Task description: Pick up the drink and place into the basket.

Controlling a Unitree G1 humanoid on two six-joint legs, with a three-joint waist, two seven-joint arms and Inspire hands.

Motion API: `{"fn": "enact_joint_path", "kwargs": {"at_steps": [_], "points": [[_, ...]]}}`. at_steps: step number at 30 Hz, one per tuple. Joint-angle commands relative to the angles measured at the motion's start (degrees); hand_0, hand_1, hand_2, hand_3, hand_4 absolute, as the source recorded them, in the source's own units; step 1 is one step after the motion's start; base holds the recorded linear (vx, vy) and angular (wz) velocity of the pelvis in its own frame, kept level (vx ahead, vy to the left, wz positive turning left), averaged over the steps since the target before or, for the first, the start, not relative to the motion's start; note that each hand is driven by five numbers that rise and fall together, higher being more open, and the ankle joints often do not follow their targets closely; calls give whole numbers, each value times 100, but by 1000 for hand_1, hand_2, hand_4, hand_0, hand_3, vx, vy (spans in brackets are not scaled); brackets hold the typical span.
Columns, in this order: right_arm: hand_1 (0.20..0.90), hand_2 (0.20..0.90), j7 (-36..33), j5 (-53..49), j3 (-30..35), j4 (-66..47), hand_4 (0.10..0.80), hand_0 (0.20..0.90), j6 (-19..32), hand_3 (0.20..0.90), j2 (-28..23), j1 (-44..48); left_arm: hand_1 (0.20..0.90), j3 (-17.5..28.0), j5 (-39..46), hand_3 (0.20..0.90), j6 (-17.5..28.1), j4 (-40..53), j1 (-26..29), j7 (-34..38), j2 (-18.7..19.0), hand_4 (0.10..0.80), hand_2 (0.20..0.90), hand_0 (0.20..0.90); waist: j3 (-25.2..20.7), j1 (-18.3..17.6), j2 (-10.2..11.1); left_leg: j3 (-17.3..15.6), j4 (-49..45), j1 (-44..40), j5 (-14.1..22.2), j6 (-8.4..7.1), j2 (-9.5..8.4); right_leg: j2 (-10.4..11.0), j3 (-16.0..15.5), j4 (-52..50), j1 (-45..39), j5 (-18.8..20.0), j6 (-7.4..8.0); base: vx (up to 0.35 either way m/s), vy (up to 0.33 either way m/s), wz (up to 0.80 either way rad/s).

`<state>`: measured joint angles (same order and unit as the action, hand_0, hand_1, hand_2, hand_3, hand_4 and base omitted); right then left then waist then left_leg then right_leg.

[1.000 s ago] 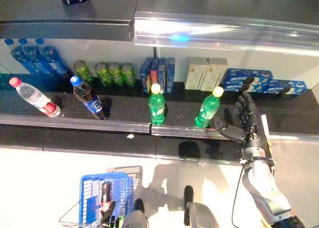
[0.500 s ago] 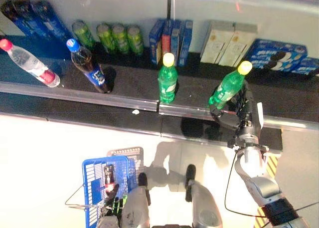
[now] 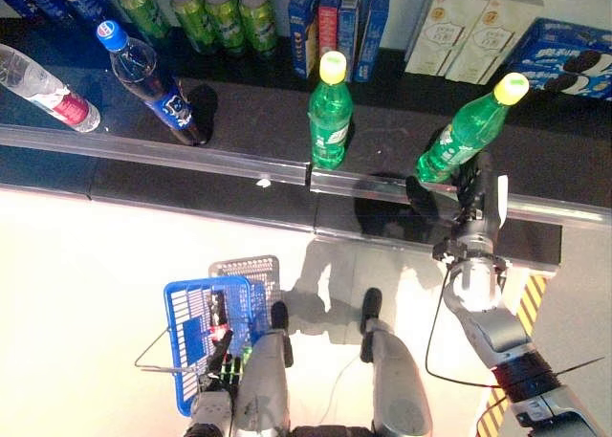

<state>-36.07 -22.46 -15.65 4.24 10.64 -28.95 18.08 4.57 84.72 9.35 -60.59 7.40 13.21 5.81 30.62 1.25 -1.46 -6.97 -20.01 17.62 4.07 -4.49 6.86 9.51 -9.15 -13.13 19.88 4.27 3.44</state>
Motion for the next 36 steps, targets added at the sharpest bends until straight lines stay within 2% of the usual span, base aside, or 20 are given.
{"fn": "enact_joint_path", "kwargs": {"at_steps": [1,17,19,21,36], "points": [[900,900,-251,464,321,-519,800,900,632,900,-15,670,300,-46,9,200,488,293,-544,49,478,100,300,300,-83,49,-8,485,-403,279,-323,34,-152,80,-127,-849,-254,-866,-100,8,5,6],[900,900,-614,746,709,-491,800,900,578,900,-33,1317,300,-52,-346,200,276,444,-664,18,411,100,300,300,-83,219,-97,536,-648,380,-387,40,-178,128,-138,-1136,-185,-1021,-175,31,8,2],[502,502,-561,745,697,-444,336,502,484,436,-49,1419,300,-50,-387,200,253,443,-687,5,403,100,300,300,-83,245,-116,549,-678,385,-420,36,-192,134,-143,-1170,-181,-1038,-194,0,0,0],[300,300,-518,753,681,-416,100,300,458,200,-51,1455,300,-42,-402,200,238,432,-709,-10,399,100,300,300,-83,255,-124,548,-721,372,-385,30,-191,139,-138,-1221,-191,-1094,-201,0,0,0],[300,300,-477,648,743,-28,100,300,429,200,-30,1463,300,20,-386,200,174,360,-747,-96,367,100,300,300,-83,297,-182,534,-767,207,-485,18,-221,197,-182,-1353,-395,-1161,-258,1,10,2]]}}
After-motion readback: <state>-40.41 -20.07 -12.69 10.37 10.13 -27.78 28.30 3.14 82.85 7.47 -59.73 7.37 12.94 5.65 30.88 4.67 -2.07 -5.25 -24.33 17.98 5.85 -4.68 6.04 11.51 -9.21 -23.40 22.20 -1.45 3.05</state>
